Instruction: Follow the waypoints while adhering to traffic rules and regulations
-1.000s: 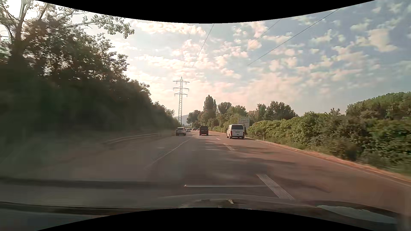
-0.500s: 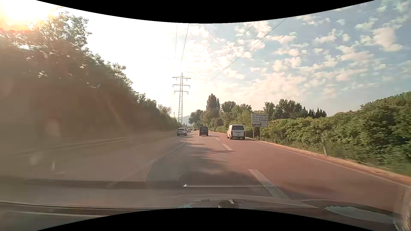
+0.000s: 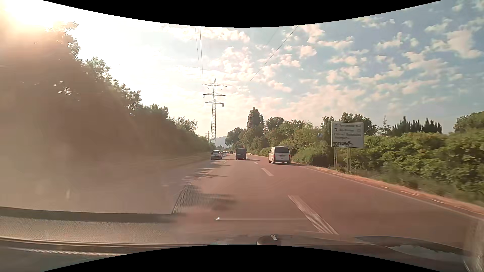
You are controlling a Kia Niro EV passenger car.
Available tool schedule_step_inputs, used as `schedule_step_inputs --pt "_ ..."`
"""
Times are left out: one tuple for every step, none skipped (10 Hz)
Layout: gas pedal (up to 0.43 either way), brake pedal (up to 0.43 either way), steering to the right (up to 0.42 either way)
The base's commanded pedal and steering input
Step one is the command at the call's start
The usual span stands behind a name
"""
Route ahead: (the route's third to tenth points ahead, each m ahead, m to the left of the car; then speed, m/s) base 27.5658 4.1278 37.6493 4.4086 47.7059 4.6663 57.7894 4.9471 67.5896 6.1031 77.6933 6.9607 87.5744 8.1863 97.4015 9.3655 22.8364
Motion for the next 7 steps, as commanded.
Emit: schedule_step_inputs --pt "0.189 0.000 -0.009" --pt "0.177 0.000 -0.009" --pt "0.177 0.000 -0.009" --pt "0.177 0.000 -0.009" --pt "0.177 0.000 -0.009" --pt "0.177 0.000 -0.009" --pt "0.177 0.000 -0.009"
